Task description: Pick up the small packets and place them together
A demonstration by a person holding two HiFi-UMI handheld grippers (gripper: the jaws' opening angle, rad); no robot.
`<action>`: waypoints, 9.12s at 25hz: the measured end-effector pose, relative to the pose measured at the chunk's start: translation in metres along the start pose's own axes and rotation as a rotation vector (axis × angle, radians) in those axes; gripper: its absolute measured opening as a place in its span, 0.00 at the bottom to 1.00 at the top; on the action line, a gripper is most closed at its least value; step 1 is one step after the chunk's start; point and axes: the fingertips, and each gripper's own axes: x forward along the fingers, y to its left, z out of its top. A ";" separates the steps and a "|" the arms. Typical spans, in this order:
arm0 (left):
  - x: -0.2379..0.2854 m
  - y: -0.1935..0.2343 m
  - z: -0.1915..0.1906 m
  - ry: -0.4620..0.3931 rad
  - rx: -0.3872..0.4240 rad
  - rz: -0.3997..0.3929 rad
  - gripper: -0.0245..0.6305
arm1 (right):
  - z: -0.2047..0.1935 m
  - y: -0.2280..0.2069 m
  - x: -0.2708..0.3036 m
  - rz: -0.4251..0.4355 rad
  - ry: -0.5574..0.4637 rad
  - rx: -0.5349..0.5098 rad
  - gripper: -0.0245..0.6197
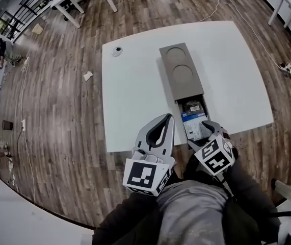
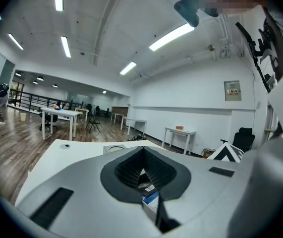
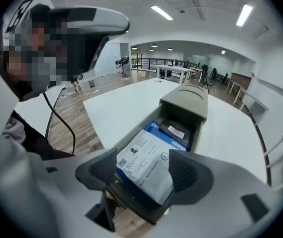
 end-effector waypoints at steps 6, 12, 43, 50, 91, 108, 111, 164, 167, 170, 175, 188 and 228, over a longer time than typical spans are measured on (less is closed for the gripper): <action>0.003 0.025 -0.008 0.024 -0.028 0.011 0.04 | -0.008 -0.008 0.020 -0.023 0.189 -0.076 0.53; 0.013 0.041 -0.018 0.040 -0.057 0.008 0.04 | -0.004 -0.012 0.019 -0.039 0.207 -0.078 0.32; 0.011 -0.046 0.009 0.049 0.073 -0.019 0.04 | 0.046 -0.026 -0.068 -0.067 -0.267 -0.008 0.15; 0.047 -0.017 0.017 0.040 0.054 -0.073 0.04 | 0.091 -0.061 -0.064 -0.140 -0.298 0.007 0.15; 0.054 0.048 0.033 0.014 -0.035 -0.026 0.04 | 0.132 -0.126 -0.031 -0.243 -0.260 0.032 0.43; 0.038 -0.002 0.008 0.063 -0.040 -0.057 0.04 | 0.055 -0.058 -0.014 -0.096 -0.122 -0.022 0.43; 0.038 0.016 0.007 0.077 -0.058 -0.037 0.04 | 0.058 -0.051 0.004 -0.071 -0.071 -0.055 0.43; 0.050 0.027 0.040 -0.010 -0.067 -0.028 0.04 | 0.136 -0.120 -0.066 -0.417 -0.199 -0.237 0.05; 0.058 0.046 0.041 -0.003 -0.071 -0.021 0.04 | 0.148 -0.132 -0.049 -0.498 -0.161 -0.301 0.05; 0.063 0.061 0.035 0.020 -0.092 -0.015 0.04 | 0.152 -0.129 -0.027 -0.501 -0.123 -0.349 0.05; 0.065 0.077 0.022 0.063 -0.131 -0.011 0.04 | 0.142 -0.111 0.006 -0.407 -0.060 -0.354 0.05; 0.064 0.098 0.007 0.089 -0.161 -0.004 0.04 | 0.134 -0.094 0.032 -0.151 -0.054 -0.170 0.25; 0.064 0.077 0.004 0.100 -0.138 -0.036 0.04 | 0.104 -0.105 0.034 -0.255 -0.007 -0.097 0.05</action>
